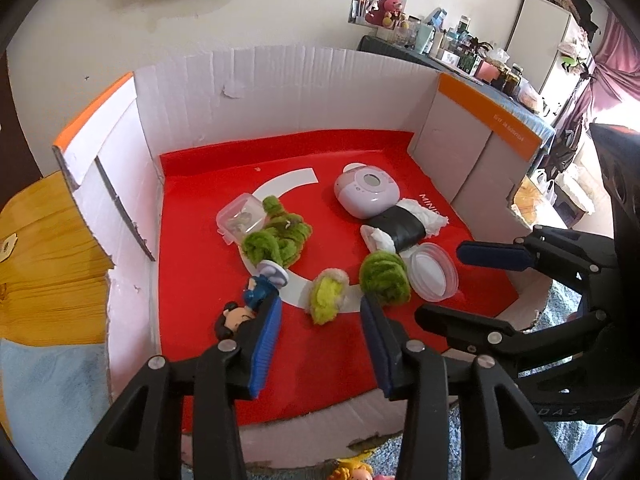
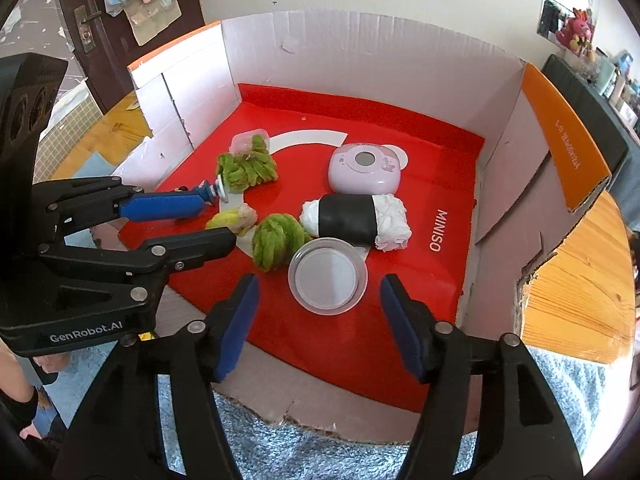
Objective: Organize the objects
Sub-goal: 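Lower the yarn doll and clear lid onto the red floor and open both grippers, then withdraw both open grippers out of the box over the towel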
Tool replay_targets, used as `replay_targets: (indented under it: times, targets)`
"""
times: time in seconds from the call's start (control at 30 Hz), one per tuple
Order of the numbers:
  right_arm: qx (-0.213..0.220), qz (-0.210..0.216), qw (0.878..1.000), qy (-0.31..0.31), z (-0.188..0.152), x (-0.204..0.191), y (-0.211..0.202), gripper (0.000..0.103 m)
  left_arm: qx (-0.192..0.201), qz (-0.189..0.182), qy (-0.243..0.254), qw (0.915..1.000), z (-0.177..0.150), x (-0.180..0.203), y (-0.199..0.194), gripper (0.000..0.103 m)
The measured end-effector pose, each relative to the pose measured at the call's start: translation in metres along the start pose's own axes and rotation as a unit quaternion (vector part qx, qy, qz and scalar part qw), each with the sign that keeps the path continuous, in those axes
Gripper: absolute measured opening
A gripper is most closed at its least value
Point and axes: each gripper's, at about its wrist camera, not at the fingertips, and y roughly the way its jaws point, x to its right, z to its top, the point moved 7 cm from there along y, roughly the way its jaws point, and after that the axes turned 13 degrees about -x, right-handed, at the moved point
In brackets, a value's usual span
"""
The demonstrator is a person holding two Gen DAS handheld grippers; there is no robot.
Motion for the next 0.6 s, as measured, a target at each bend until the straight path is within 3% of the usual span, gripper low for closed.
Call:
replay_targets:
  times: [0.17,0.3,0.53,0.6]
  targets:
    - [0.007,-0.001,1.0,0.001,-0.002,-0.001,-0.003,0.062,0.006,0.003,-0.001,1.0,-0.003,-0.002,-0.006,0.044]
    - [0.013,-0.001,1.0,0.001,-0.004,-0.003,-0.006,0.066,0.011,0.008,-0.005,0.9999,-0.007,-0.005,-0.011,0.055]
    - [0.024,-0.006,1.0,-0.002,-0.009,-0.008,-0.012,0.071,0.023,0.014,-0.006,0.9996,-0.014,-0.006,-0.023,0.055]
    - [0.03,-0.008,1.0,-0.002,-0.01,-0.01,-0.015,0.075,0.026,0.017,-0.004,0.9995,-0.015,-0.005,-0.025,0.061]
